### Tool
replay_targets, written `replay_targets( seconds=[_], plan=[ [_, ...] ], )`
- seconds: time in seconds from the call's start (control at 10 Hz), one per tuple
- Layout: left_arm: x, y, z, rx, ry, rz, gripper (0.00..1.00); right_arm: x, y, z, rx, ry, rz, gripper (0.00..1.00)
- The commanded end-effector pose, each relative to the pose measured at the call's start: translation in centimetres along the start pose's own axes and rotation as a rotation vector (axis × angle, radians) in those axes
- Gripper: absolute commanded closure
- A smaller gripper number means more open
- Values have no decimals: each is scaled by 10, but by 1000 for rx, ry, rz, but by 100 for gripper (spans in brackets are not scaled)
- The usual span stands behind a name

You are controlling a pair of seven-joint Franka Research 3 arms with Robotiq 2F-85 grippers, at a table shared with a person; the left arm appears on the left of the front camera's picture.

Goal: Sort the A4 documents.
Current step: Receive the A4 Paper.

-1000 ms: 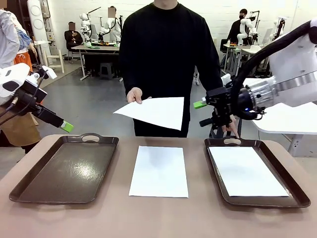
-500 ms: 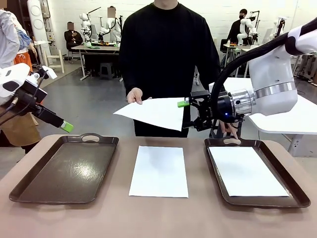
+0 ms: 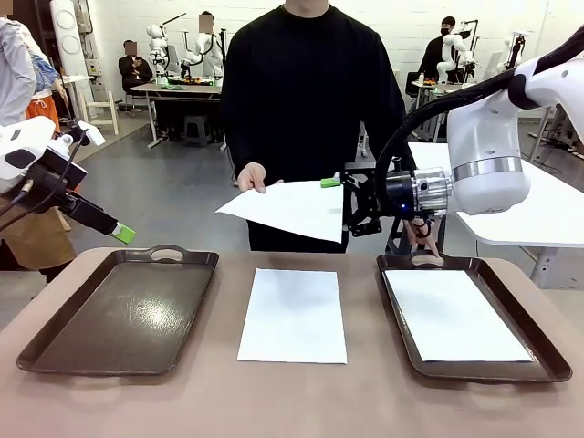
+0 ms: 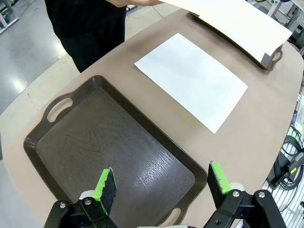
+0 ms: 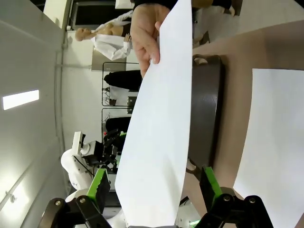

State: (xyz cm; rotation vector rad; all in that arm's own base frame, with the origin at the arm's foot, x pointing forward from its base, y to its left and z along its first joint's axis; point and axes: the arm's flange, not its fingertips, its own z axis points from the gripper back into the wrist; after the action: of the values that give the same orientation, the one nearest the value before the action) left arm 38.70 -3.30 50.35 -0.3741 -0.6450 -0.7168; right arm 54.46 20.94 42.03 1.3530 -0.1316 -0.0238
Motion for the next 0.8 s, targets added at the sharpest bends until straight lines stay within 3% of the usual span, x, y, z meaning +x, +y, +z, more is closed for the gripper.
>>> replay_targets(
  seconds=[0.0, 0.2, 0.5, 0.6, 0.7],
  plan=[
    [-3, 3, 0, -12, -13, -10, 0, 2, 0, -11, 19, -35, -27, 0],
    [-3, 3, 0, -12, -13, -10, 0, 1, -10, -9, 34, -29, -53, 0],
    [-3, 3, 0, -12, -13, -10, 0, -1, -14, -3, 23, -18, -31, 25],
    [-3, 3, 0, -12, -13, -10, 0, -2, -16, -4, 20, -7, -37, 23],
    [-3, 3, 0, -12, -13, -10, 0, -2, -16, -3, 18, -3, -38, 44]
  ],
)
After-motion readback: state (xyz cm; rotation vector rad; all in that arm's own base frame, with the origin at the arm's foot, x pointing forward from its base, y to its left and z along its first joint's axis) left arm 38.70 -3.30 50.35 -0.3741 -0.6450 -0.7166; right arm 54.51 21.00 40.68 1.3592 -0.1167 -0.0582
